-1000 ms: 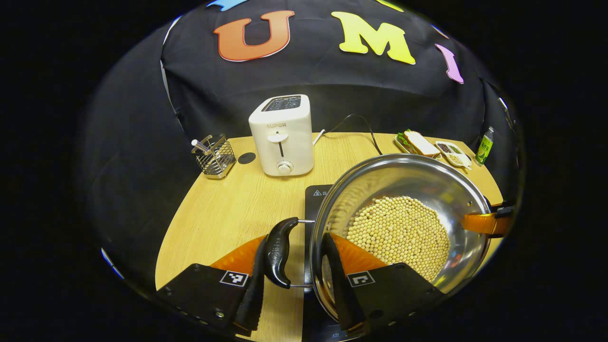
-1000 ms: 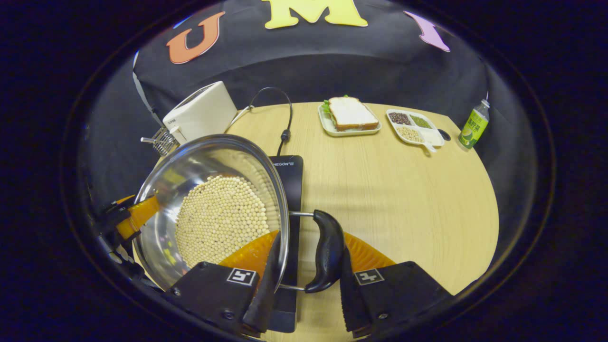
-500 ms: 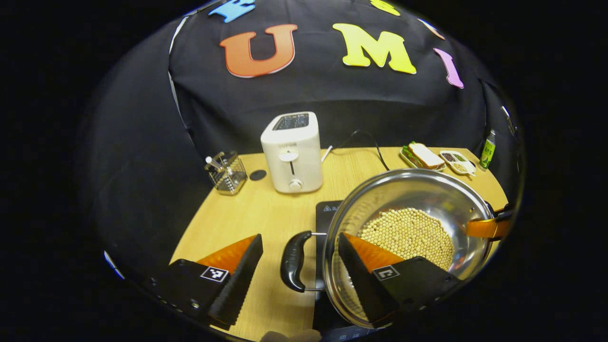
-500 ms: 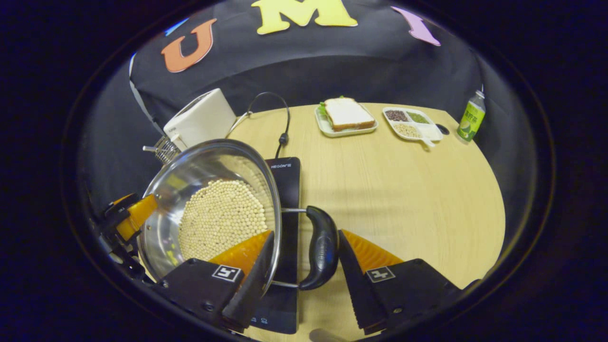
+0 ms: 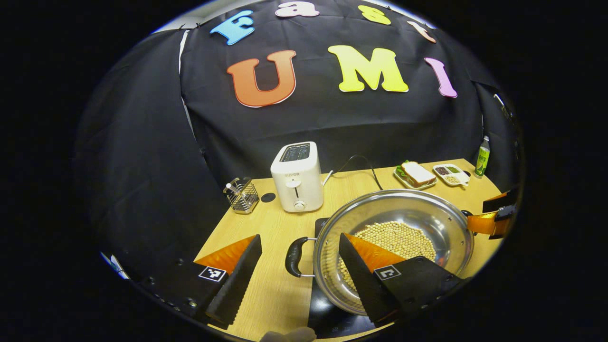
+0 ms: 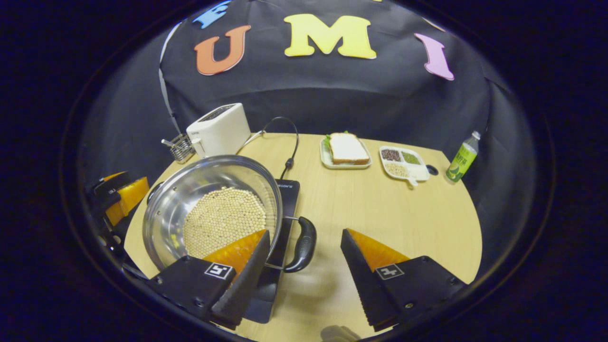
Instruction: First push the handle of the pot to place it horizontally, then grasp the pot with both hands and set it on the induction cooktop.
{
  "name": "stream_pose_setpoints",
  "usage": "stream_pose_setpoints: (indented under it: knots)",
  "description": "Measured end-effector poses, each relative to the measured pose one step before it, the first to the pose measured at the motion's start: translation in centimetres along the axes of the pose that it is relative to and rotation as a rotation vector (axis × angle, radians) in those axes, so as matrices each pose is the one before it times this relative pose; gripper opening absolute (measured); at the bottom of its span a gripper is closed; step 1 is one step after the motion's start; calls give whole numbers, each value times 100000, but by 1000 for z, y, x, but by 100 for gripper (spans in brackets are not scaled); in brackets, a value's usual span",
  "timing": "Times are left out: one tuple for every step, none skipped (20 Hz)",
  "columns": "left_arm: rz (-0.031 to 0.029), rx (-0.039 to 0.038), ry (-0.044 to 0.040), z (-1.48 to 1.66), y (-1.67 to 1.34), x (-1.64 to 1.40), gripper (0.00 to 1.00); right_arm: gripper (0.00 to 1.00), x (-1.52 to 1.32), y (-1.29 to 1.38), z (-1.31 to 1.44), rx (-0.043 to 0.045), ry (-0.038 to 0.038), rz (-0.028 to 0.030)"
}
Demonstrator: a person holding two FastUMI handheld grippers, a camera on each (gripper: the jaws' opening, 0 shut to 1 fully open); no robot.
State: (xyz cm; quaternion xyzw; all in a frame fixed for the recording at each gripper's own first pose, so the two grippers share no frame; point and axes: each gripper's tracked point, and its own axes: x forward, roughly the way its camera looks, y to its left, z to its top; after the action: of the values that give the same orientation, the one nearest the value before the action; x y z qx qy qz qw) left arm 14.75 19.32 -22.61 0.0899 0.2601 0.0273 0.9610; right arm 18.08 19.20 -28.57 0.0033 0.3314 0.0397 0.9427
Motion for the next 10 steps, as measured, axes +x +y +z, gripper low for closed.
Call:
stream_pose_setpoints:
  knots:
    - [772, -227, -294, 93, -424, -737, 96, 94, -790, -249, 1, -1273, -1288, 49]
    - [-598, -710, -819, 228, -984, -859, 97, 94, -811, -388, 173, -1042, -1744, 778]
    - [-909, -698, -1913, 526, -1033, -999, 97, 95, -1174, -209, 101, -1887, -1798, 441]
    - [-1136, -217, -2149, 663, -1150, -1190, 97, 94, -1194, -353, 294, -2300, -2469, 197]
    - [-683, 511, -2371, 821, -984, -1238, 96, 95, -1288, -508, 492, -2468, -2875, -211]
    - [-154, 673, -2322, 756, -690, -1194, 96, 94, -1405, -556, 529, -2091, -3410, -479]
    - [-709, -13, -2231, 775, -1000, -1135, 97, 95, -1489, -766, 599, -1408, -3129, -748]
    - [-782, -600, -1951, 653, -1053, -1093, 97, 94, -1446, -708, 678, -822, -2993, -322]
    - [-564, -1016, -1586, 840, -1025, -1128, 97, 95, -1544, -897, 601, -624, -2935, -635]
    - [14, -1151, -1495, 792, -1015, -1309, 96, 95, -1916, -989, 917, -480, -2697, -909]
